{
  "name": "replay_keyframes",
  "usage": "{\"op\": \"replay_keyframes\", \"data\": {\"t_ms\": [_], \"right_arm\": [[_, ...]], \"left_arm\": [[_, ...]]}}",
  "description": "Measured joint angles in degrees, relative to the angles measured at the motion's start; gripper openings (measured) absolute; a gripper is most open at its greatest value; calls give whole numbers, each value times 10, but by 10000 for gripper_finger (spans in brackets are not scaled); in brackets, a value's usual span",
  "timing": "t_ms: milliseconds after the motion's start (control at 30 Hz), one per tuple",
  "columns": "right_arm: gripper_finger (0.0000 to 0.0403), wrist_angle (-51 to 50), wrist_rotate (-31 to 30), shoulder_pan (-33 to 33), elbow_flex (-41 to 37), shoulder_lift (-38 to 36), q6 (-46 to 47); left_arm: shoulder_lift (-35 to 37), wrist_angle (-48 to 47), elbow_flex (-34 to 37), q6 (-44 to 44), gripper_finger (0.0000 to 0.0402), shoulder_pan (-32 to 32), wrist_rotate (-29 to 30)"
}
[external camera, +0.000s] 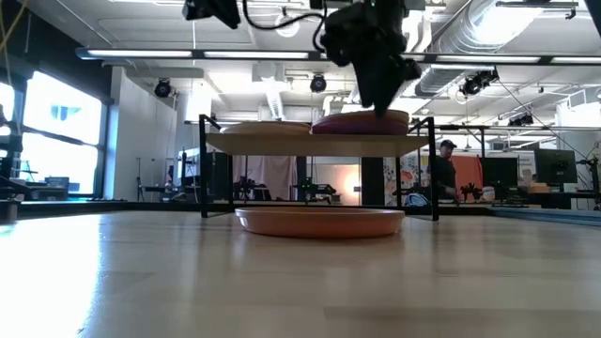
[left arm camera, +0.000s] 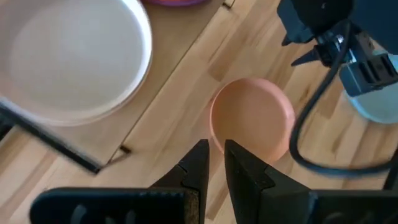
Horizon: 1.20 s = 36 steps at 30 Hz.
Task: Place and stack plates onto a shelf
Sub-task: Stack the brown plate on top of the white plate
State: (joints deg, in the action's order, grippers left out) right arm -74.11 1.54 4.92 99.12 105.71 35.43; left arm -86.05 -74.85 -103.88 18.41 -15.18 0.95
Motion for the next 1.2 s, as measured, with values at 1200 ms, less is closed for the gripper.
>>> {"op": "replay_keyframes", "data": {"t_ms": [1200], "right_arm": [[138,348,-11,-50,-326,2,186]], "left_arm": [[14,-73,0,145,39,207,93]]}}
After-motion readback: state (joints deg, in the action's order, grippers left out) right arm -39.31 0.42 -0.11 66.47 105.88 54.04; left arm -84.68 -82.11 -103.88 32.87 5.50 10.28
